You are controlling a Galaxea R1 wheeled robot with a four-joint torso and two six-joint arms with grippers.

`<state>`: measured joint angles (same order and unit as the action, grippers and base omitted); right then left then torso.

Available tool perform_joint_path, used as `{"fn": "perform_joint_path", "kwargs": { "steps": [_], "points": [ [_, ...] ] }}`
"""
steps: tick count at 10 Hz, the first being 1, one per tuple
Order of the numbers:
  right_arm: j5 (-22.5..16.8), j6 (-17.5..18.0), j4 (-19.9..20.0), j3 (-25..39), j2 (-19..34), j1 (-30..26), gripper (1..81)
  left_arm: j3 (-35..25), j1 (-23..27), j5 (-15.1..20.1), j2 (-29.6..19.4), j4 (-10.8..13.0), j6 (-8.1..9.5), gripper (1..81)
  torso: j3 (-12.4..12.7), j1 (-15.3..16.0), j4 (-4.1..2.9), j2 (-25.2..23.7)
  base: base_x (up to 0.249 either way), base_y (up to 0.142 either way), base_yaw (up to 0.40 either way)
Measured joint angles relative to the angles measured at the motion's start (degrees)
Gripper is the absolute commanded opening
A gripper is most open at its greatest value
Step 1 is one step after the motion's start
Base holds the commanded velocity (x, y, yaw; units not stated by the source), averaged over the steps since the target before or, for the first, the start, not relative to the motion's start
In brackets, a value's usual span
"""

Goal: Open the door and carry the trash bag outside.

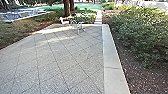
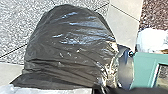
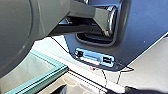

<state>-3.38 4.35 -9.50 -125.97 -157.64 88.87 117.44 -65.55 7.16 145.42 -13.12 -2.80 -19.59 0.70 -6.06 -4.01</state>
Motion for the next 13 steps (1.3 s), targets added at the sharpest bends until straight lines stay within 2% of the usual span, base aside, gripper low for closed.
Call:
{"fn": "perform_joint_path", "kwargs": {
  "steps": [2, 7, 8, 10, 11, 13],
  "points": [
    [0.0, 0.0, 0.2, -0.7, 0.0, -0.1, 81.1, -0.1, 4.9, 3.4, -0.4, -2.7, 0.0, 1.0, -1.4, 0.0, 0.0, 0.0, 0.0, 0.0, 0.0],
    [0.4, 0.0, 0.3, -4.1, -1.9, -0.1, 81.1, 0.1, 15.5, 11.5, -3.7, -8.5, 0.0, 1.0, -1.6, 0.0, -0.02, 0.1, 0.0, 0.0, 0.0],
    [0.4, 0.0, 0.3, -4.1, -1.9, -0.1, 81.1, 0.6, 17.8, 13.2, -4.1, -9.4, 0.0, 1.0, -1.6, 0.1, -0.4, 0.1, 0.0, 0.0, 0.0],
    [0.6, 0.0, 0.3, -4.2, -1.9, 0.1, 81.1, 3.2, 21.9, 17.5, -4.9, -11.2, 0.0, 1.0, -1.6, 0.1, -2.89, 0.1, 0.0, 0.0, 0.0],
    [0.8, 0.0, 0.3, -4.2, -1.9, -0.1, 81.1, 5.0, 23.2, 19.7, -5.7, -11.4, 0.0, 1.0, -1.6, 0.1, -3.76, 0.1, 0.0, 0.0, 0.0],
    [0.8, 0.0, 0.3, -4.3, -1.9, -0.1, 81.1, 7.6, 26.1, 23.0, -6.5, -11.8, 0.02, 1.0, -1.6, 0.1, -3.94, 0.1, 0.0, 0.0, 0.0]
  ]
}}
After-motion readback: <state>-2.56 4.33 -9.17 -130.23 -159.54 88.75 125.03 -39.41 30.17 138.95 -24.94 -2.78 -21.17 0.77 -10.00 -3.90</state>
